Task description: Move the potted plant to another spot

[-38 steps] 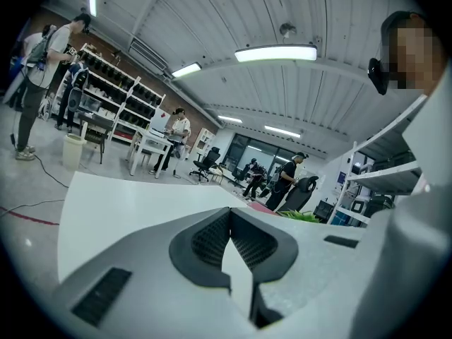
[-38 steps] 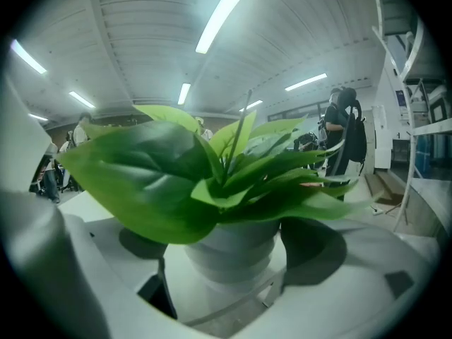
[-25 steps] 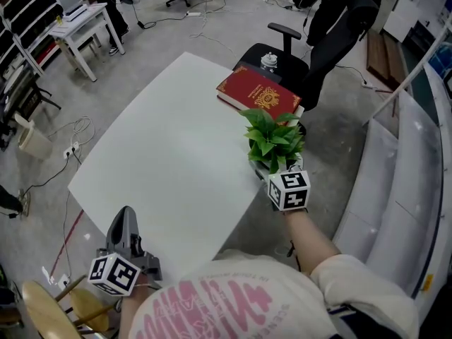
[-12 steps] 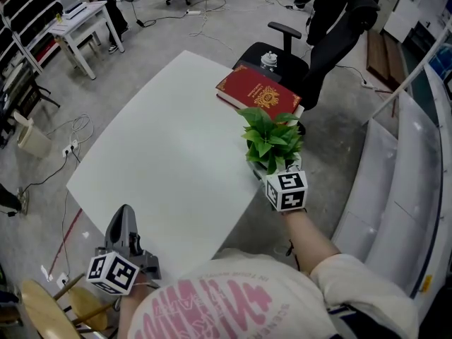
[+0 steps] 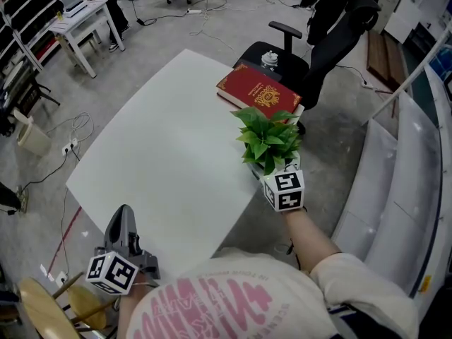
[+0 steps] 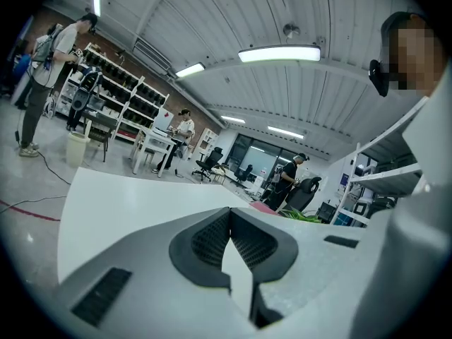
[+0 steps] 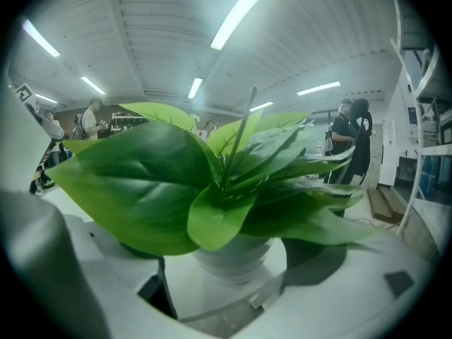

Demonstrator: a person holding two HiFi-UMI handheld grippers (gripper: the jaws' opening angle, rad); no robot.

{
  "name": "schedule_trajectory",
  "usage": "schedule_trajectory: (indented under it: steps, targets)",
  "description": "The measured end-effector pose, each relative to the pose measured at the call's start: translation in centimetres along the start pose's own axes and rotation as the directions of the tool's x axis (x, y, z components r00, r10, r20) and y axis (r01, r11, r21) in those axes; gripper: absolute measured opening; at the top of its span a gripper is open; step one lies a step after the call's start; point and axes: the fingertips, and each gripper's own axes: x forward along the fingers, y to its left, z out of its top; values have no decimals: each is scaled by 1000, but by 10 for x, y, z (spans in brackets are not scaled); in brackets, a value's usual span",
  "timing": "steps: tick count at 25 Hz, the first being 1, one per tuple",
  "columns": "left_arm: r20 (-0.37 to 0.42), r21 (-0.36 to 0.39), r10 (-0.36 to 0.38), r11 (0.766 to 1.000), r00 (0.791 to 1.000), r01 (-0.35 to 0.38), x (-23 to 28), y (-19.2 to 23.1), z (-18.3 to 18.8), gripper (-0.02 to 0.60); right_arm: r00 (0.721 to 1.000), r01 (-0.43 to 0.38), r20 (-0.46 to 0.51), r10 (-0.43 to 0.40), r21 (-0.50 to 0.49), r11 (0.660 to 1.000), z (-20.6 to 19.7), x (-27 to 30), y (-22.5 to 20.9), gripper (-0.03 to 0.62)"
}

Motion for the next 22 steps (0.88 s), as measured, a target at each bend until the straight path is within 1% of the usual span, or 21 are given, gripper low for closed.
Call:
schedule_trajectory:
  steps: [5, 14, 22]
  targets:
    - [1, -1, 6, 1000, 1000, -6, -3, 2, 1, 3, 1000, 7, -3, -7, 1, 1000, 0, -1, 3, 489]
    - [1, -3, -6, 1000, 1000, 6, -5, 2, 0, 3, 1000, 15, -10, -15, -18, 1000, 0, -4, 6, 489]
    - [-1, -8, -5, 1000, 1000, 5, -6, 1, -2, 3, 1000, 11, -12, -12, -51, 999, 0, -6, 9, 489]
